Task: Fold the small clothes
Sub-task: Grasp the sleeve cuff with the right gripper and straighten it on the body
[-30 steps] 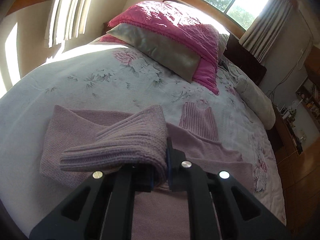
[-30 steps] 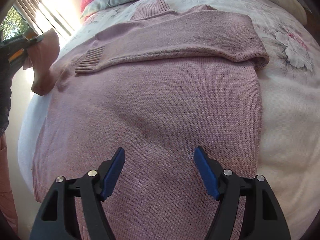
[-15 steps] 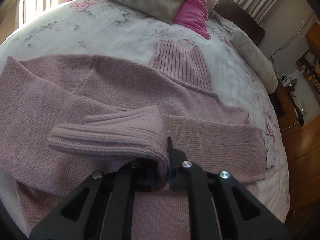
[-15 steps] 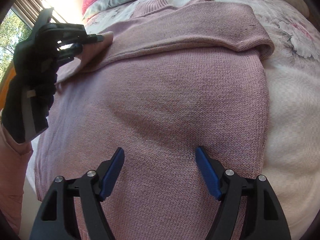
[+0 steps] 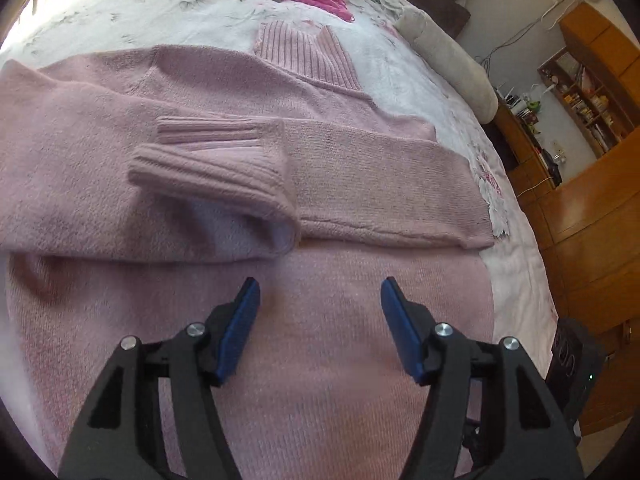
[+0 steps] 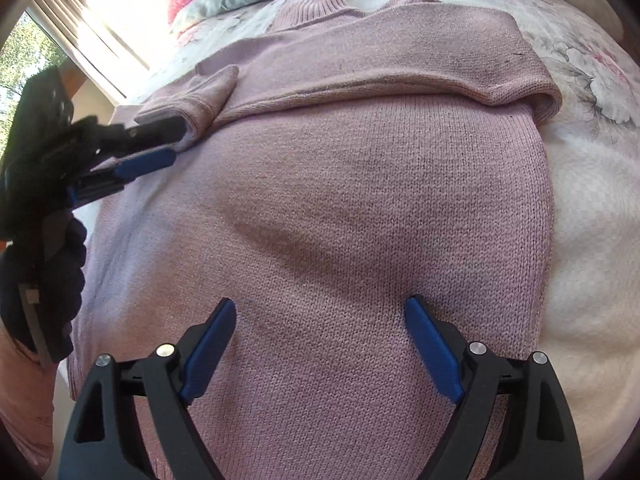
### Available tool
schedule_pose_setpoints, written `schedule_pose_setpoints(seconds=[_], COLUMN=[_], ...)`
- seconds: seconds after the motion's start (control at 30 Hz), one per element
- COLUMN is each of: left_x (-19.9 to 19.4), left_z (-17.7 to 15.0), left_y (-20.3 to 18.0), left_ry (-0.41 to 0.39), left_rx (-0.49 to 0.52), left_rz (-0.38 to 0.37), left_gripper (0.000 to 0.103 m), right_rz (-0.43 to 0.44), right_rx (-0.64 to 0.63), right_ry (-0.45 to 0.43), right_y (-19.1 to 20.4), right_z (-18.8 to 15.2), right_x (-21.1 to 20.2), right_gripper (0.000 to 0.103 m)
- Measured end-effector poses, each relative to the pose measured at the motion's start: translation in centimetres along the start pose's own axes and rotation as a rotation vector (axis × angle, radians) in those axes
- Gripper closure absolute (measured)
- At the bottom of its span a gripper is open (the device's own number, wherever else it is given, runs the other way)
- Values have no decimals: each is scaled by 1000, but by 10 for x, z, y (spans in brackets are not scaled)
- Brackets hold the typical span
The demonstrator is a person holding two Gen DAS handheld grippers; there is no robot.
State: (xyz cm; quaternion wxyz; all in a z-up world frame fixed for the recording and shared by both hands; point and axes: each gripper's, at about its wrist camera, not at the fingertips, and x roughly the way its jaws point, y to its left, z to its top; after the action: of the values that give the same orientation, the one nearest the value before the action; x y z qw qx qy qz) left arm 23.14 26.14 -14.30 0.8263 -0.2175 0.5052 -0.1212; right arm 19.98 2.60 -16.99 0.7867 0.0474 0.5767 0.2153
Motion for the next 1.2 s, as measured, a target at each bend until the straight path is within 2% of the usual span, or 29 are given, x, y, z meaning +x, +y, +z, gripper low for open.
schedule_pose_setpoints(seconds=[0.03, 0.13, 0.23, 0.33, 0.4, 0.47, 0.53, 0.63, 0.73, 0.87, 1.0, 1.07, 1.13, 1.2], left_x=[-11, -48, -76, -84, -79, -68, -56, -49, -48, -45, -45, -50, -60, -73], left_z=[-4, -2, 19, 44, 57, 65, 68, 69, 68, 66, 67, 66, 64, 63], left_y=[6, 26, 52, 84, 105, 126, 144, 153, 154, 157, 162, 160, 157, 152], left_ry=[-10, -89, -177, -224, -221, -191, -142, -125, -125, -124, -128, -131, -137, -166], left_rx=[-3, -13, -57, -132, -174, -226, -272, -271, -264, -241, -276, -293, -306, -297], left_rz=[-12, 18, 82, 146, 191, 202, 213, 209, 202, 199, 169, 160, 152, 149], left_gripper=[42, 42, 42, 42, 42, 44, 49, 50, 50, 50, 50, 50, 49, 48], right_rz=[11, 31, 51, 59, 60, 67, 94, 128, 118, 191, 230, 243, 219, 238], right_rx=[6, 24, 22, -1, -31, -48, -41, -19, -7, 73, 114, 115, 89, 50], right_ry=[6, 22, 11, -7, -13, -11, 4, 39, 69, 119, 156, 178, 175, 137], right_y=[-2, -3, 6, 22, 36, 48, 57, 69, 78, 80, 86, 91, 97, 100], right_z=[2, 13, 33, 57, 75, 92, 109, 135, 155, 174, 185, 187, 187, 187], right_x=[0, -1, -7, -14, -15, -11, -3, 16, 39, 68, 93, 101, 102, 89], right_gripper=[16, 17, 20, 21, 22, 22, 23, 26, 28, 41, 50, 80, 91, 92])
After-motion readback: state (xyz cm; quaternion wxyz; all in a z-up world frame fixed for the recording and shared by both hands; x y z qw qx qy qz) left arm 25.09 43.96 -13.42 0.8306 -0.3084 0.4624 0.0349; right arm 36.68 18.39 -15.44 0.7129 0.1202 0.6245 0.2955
